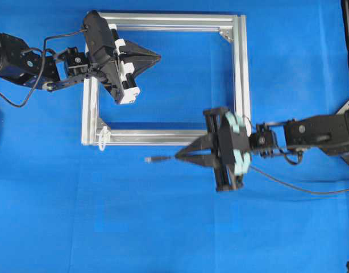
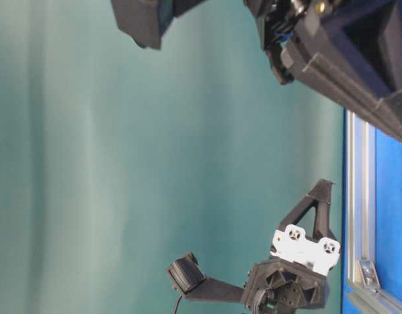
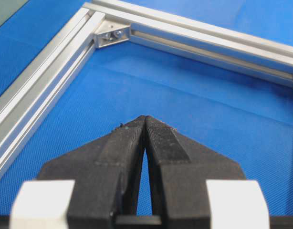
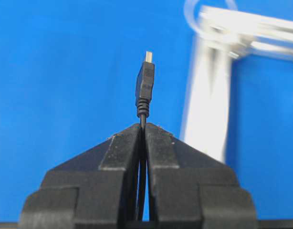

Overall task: Insert the wire through the string loop located on the left side.
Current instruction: 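Lift the cable and move the right gripper left toward the zip-tie loop, then push the USB plug through the white zip-tie loop with the right gripper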

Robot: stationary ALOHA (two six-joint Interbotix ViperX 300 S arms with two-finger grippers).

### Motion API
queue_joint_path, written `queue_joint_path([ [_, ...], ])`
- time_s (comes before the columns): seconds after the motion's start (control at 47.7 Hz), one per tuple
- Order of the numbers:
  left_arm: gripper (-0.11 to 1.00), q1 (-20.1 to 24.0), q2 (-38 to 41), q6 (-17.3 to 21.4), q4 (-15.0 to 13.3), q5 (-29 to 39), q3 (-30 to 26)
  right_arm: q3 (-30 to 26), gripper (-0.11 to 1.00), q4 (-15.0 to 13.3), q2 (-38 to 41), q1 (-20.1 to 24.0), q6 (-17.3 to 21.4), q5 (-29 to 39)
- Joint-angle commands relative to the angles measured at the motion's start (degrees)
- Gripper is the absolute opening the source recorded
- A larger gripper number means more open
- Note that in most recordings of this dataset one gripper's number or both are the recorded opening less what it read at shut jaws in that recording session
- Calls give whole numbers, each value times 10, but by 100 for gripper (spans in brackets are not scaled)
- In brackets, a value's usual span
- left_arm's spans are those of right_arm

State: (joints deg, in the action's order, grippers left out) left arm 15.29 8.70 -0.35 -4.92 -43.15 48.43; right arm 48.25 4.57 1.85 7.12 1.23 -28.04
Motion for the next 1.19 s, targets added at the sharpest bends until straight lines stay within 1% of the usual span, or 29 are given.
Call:
queue_joint_path([
  [0.0, 0, 1, -20, -1, 1, -3, -4, 0, 0, -1, -16, -17, -1, -3],
  [0.314, 0, 1, -20, -1, 1, -3, -4, 2, 0, -1, -16, -24, -1, -4],
  [0.44, 0, 0, -20, -1, 1, -3, -5, -10, 0, -1, -5, -23, -1, -5],
  [0.88, 0, 1, -21, -2, 1, -3, -4, -123, 0, 0, 101, -23, 0, -6],
  [1.006, 0, 0, -21, -2, 1, -3, -4, -142, 0, 1, 114, -28, 1, -7],
  [1.174, 0, 0, -21, -2, 1, -3, -4, -149, 0, 1, 121, -37, 1, -13],
])
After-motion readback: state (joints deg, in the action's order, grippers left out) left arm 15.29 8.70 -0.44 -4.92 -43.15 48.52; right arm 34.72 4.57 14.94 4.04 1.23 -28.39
